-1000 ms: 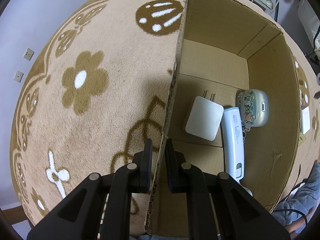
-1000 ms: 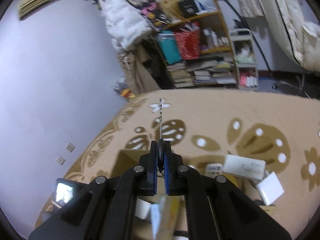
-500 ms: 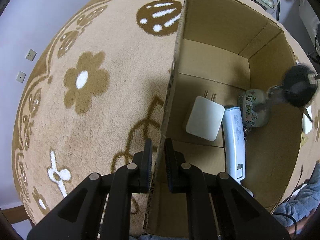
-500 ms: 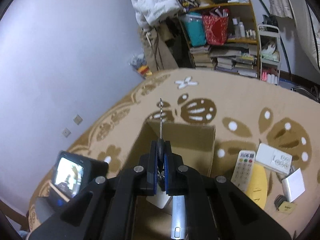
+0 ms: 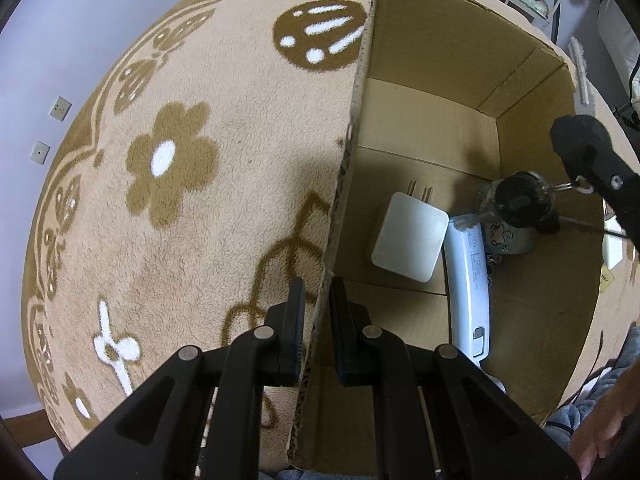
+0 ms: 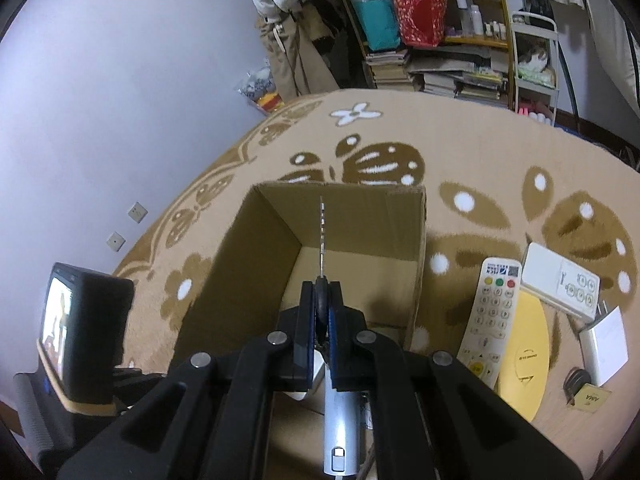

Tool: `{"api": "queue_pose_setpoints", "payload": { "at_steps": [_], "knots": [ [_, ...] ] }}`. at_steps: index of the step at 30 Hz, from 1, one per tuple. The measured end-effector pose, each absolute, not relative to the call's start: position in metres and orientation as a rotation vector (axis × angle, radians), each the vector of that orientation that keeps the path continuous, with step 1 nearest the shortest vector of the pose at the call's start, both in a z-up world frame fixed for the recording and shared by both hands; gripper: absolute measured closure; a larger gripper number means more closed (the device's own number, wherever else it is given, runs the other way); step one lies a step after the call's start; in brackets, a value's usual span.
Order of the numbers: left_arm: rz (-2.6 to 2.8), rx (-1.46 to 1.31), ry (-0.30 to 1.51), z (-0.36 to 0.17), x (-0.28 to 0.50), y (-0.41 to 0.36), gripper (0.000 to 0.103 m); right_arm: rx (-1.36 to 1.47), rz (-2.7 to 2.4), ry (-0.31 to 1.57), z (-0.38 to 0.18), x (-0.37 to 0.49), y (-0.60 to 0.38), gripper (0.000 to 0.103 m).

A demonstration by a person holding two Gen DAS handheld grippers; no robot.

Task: Organize rigid objects
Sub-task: 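Carry the keys over the box, lower them in and open the right tool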

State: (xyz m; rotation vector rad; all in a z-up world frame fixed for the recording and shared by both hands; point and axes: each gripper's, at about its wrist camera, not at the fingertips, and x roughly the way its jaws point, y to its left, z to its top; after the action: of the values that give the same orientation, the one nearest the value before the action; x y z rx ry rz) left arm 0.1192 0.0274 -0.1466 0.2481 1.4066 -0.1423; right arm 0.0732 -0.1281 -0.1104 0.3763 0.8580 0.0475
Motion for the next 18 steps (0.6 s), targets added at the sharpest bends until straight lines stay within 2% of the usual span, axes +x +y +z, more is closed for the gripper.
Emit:
{"api": "queue_pose_setpoints", "payload": {
  "at_steps": [14,16,18],
  "knots": [
    [-0.146,0.239,1.411,-0.147,0.120,0.029,0.091,0.423,0.019,0.845,-0.096,0.071,-0.146,0.092],
    [-0.146,0.235,1.412,-0.147,0.120,0.029,0.091,0.383,-0.031,0.841,-0.091,0.069,-0.148,0.088],
    [-0.146,0.232,1.413,-0.147,0.120,0.029,0.091,0.343,-0.067,0.824,-0.086,0.066,-0.150,0.079]
  ]
}}
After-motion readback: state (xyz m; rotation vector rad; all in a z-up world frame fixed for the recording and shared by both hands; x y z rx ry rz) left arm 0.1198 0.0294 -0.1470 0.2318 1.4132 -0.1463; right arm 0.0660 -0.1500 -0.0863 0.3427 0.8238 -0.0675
